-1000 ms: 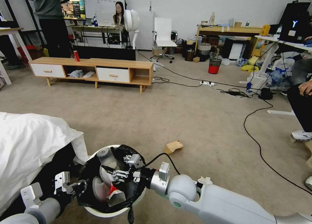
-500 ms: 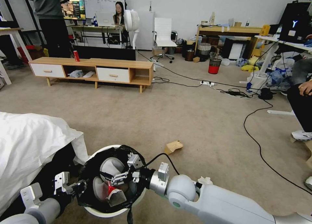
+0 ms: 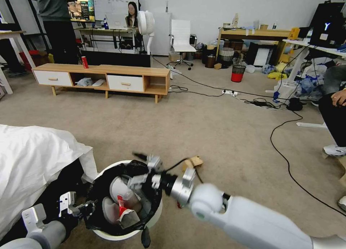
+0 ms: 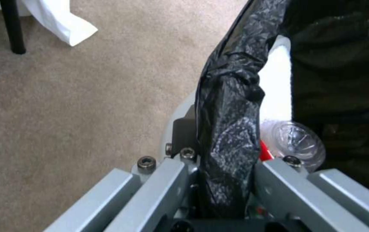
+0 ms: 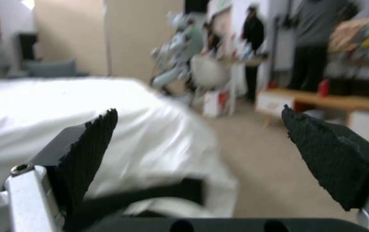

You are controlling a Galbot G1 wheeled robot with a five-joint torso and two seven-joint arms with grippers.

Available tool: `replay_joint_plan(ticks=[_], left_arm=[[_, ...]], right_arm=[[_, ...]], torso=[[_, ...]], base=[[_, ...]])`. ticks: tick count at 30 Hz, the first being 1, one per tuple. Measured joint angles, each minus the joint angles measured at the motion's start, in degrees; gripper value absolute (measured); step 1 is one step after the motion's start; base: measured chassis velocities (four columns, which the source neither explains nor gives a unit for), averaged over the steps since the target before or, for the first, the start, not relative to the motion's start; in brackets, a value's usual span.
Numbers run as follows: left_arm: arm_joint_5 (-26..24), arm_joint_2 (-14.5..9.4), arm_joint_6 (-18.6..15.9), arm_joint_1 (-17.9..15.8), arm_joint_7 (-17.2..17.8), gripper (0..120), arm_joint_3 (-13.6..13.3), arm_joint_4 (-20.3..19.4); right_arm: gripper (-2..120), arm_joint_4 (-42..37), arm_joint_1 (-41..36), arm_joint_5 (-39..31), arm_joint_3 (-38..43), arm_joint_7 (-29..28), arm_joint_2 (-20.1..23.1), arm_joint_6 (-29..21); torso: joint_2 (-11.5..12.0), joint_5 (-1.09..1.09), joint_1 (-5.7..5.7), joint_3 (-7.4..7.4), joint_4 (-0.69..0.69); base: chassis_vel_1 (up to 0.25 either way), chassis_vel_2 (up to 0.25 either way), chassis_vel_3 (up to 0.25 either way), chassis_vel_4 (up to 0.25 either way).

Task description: Pick up the trash bin, then pick up the garbage from the floor and place it into the trash bin.

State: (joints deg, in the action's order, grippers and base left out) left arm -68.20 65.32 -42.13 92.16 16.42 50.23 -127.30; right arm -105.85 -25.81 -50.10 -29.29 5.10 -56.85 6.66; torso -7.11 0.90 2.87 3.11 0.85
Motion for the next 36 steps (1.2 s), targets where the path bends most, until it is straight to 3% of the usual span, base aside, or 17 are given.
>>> replay_joint_plan(ticks=[4,19,26,28,31,34,36], left_arm=[[0.03,-0.01,0.0,0.16,-0.02,1,0.09,-0.01],[1.95,0.99,0.0,0.99,-0.6,1,0.05,-0.59],[2.27,1.09,0.0,1.17,-0.74,1,0.32,-0.88],[3.31,1.16,0.0,1.17,-1.16,1,0.53,-0.88],[5.03,2.23,0.0,1.42,-1.68,1,1.62,-1.69],[5.42,2.73,0.01,1.77,-1.68,1,2.04,-1.88],[6.35,3.27,0.0,2.12,-1.73,1,2.47,-1.96]], right_arm=[[98,-1.37,-0.08,-1.95,5.78,0.12,1.37,-0.3],[98,-5.03,-0.79,-7.24,14.61,-0.64,1.25,-0.34],[98,-6.18,-2.63,-8.52,20.65,-0.71,3.25,-0.48],[98,-6.29,-4.61,-8.58,24.79,-0.75,4.96,-0.52],[99,-6.24,-11.88,-7.43,37.11,-4.3,9.82,2.01],[99,-6.07,-14.5,-6.43,40.76,-5.1,10.56,2.91],[99,-5.92,-21.5,-3.14,48.54,-6.69,11.26,3.87]], torso=[[0.0,0.0,0.0,0.0,0.02],[0.0,0.0,0.0,0.0,0.0],[0.0,-0.01,0.0,0.0,-0.01],[0.0,0.0,0.0,0.0,-0.01],[0.0,-0.02,0.0,0.0,0.04],[0.0,-0.02,0.0,0.0,-0.02],[0.0,-0.02,0.0,0.0,-0.01]], base=[[0.0,0.0,0.0,0.0],[0.0,0.0,0.0,0.0],[0.0,0.0,0.0,0.0],[0.0,0.0,0.0,0.0],[0.0,0.0,0.0,0.0],[0.0,0.0,0.0,0.0],[0.0,0.0,0.0,0.0]])
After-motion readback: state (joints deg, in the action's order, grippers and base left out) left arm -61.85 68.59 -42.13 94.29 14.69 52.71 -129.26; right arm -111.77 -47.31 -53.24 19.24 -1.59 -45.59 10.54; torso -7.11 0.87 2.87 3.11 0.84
